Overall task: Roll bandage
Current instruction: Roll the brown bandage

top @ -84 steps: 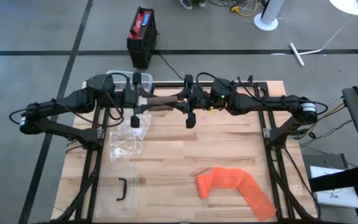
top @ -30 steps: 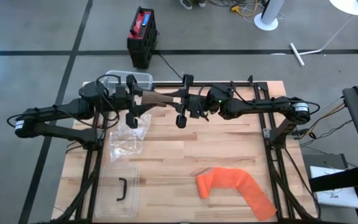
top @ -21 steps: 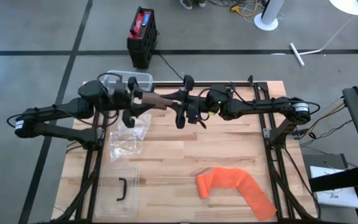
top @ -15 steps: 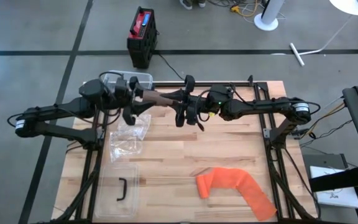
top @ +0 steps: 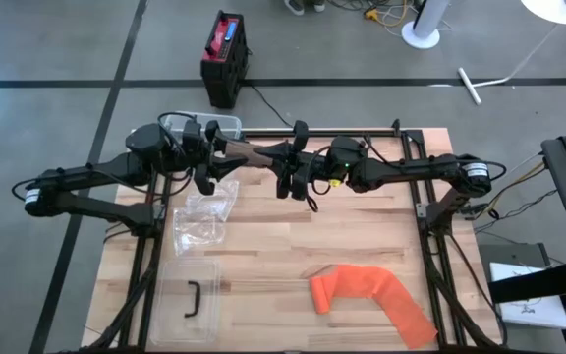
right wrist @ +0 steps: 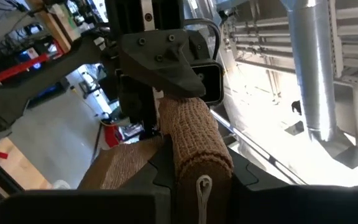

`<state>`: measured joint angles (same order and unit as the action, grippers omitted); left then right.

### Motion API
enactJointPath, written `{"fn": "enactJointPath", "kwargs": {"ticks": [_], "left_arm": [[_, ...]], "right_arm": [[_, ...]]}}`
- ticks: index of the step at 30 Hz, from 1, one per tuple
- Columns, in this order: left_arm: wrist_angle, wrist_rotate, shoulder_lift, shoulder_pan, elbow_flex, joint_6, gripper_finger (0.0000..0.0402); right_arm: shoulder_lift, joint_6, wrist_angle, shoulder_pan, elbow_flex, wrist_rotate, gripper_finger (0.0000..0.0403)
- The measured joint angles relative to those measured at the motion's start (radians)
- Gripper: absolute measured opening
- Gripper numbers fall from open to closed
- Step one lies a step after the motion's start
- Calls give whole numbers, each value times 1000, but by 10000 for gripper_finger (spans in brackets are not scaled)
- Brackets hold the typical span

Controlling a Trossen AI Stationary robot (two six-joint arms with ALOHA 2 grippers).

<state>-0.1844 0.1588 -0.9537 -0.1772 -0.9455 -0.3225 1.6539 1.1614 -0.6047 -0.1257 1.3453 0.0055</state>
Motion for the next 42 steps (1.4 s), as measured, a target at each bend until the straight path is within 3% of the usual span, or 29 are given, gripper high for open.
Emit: {"fn": "enactJointPath", "kwargs": {"ticks": [3, 7, 11, 13, 19, 24, 29, 37, 42], "left_arm": [[1, -2, -1, 0, 0, 8, 206], [1, -28, -4, 0, -1, 33, 139], [9, -23, 0, 0, 0, 88, 66], [8, 9, 1, 1, 0, 124, 49], [18, 99, 19, 2, 5, 305, 49], [29, 81, 18, 2, 6, 378, 60], [55, 15, 7, 2, 13, 447, 53], [50, -14, 7, 2, 13, 472, 59], [54, 32, 6, 9, 13, 510, 54]], "right_arm": [[0, -6, 19, 0, 0, 2, 64], [0, -92, 28, 3, 0, 20, 92], [-8, -269, 63, 15, 0, 37, 145], [-16, -386, 103, 25, 0, 51, 180], [-65, -694, 250, 61, 33, 43, 289], [-86, -822, 343, 58, 64, -48, 347], [-95, -901, 375, 63, 110, -145, 354], [-86, -856, 384, 48, 109, -54, 355], [-63, -884, 405, 31, 108, -55, 350]]}}
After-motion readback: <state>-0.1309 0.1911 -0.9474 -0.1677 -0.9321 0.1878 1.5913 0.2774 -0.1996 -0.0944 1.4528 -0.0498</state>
